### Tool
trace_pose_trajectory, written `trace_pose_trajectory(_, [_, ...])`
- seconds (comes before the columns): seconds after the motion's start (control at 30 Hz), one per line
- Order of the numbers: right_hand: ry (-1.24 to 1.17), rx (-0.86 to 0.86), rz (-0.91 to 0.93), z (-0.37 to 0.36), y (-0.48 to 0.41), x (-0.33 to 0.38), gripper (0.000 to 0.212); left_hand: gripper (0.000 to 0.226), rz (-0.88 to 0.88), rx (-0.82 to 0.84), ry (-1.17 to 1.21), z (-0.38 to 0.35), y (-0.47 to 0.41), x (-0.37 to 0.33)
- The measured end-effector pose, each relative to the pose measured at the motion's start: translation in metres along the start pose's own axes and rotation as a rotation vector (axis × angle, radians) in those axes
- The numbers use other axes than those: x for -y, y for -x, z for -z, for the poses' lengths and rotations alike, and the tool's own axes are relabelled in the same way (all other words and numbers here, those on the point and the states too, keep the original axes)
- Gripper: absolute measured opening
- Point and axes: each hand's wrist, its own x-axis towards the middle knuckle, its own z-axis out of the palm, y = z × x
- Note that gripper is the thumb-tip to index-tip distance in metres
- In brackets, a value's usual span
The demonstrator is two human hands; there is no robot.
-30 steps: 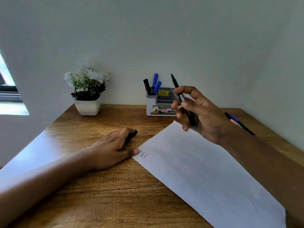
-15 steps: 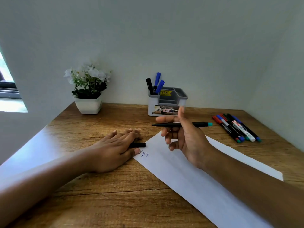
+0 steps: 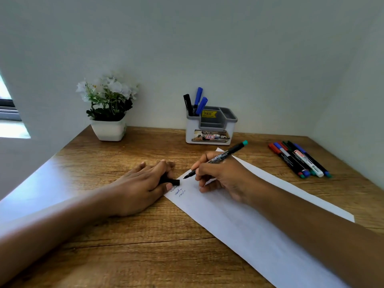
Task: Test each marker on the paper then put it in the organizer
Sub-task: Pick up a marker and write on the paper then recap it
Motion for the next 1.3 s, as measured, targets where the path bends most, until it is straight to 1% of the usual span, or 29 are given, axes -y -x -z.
trace_pose_trajectory(0.07, [0.048,-0.007,0.033,-0.001,-0.005,0.001,0.005,0.054,-0.006,-0.014,0.019,0.0,0.0,0.0])
trace_pose_trajectory(0.13, [0.052,-0.008,0.043,-0.002,-0.008,-0.002,0.008,0.048,-0.021,-0.033,0.033,-0.001,0.0,0.001])
trace_pose_trajectory(0.27, [0.084,0.002,0.09,-0.002,-0.008,-0.012,0.01,0.022,-0.029,-0.049,0.064,-0.001,0.0,0.002])
trace_pose_trajectory(0.37, [0.118,0.007,0.12,-0.001,-0.008,-0.015,0.007,0.016,-0.022,-0.089,0.073,-0.004,-0.001,0.003])
trace_pose_trajectory(0.6, [0.149,0.017,0.119,-0.002,-0.008,-0.015,0.005,0.03,-0.008,-0.104,0.056,-0.004,-0.003,0.004])
trace_pose_trajectory(0.77, [0.169,0.009,0.125,-0.003,-0.009,-0.015,0.008,0.023,-0.009,-0.092,0.042,-0.004,-0.002,0.003])
trace_pose_trajectory(0.93, [0.142,-0.008,0.115,-0.003,-0.01,-0.016,0.004,0.027,-0.014,-0.091,0.035,-0.003,-0.001,0.002])
trace_pose_trajectory(1.13, [0.114,-0.012,0.089,-0.003,-0.011,-0.015,0.003,0.043,-0.018,-0.095,0.016,-0.005,-0.002,0.003])
trace_pose_trajectory(1.3, [0.118,-0.024,0.089,-0.003,-0.012,-0.015,0.002,0.046,-0.008,-0.081,0.01,-0.004,-0.002,0.003])
